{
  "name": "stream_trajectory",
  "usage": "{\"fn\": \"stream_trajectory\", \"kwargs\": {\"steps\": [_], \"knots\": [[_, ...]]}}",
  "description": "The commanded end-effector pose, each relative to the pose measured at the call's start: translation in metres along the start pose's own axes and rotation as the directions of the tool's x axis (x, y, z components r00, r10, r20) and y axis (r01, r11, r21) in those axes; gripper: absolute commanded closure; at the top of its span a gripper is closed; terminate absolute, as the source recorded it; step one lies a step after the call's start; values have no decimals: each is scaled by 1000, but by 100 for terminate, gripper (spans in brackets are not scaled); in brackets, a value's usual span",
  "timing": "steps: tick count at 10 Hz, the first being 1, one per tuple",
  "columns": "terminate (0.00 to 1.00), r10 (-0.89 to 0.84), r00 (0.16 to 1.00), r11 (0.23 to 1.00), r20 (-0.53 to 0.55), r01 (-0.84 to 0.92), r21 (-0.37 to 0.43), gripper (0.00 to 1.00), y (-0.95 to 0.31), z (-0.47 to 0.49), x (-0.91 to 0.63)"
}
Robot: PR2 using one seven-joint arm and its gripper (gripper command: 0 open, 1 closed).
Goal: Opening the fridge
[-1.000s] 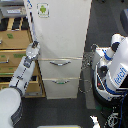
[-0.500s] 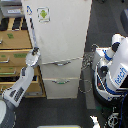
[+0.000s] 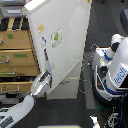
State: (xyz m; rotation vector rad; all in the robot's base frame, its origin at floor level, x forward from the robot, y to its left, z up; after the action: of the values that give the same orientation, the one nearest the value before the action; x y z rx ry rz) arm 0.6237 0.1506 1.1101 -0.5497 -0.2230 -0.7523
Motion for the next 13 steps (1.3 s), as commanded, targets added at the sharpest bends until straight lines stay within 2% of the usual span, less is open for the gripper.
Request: {"fn": "stream_trajectory", "kwargs": {"steps": [1,2,3,4,5,8,9,10,11,12,13], "knots": [[0,-819,574,573,24,819,-15,100,-565,230,-268],[0,-838,540,545,-83,837,-52,100,-499,219,-268],[0,-816,571,576,-89,816,-47,100,-456,209,-243],[0,-761,641,645,-100,764,-8,100,-406,209,-222],[0,-718,687,691,-109,723,6,0,-372,201,-208],[0,-628,773,773,-88,633,45,0,-291,184,-174],[0,-502,858,847,-108,514,140,0,-214,160,-151],[0,-433,884,852,-175,465,241,0,-166,133,-142],[0,-288,934,877,-213,347,333,0,-94,107,-128],[0,-59,974,863,-219,160,479,0,27,72,-113],[0,23,975,841,-220,101,532,0,79,53,-110]]}}
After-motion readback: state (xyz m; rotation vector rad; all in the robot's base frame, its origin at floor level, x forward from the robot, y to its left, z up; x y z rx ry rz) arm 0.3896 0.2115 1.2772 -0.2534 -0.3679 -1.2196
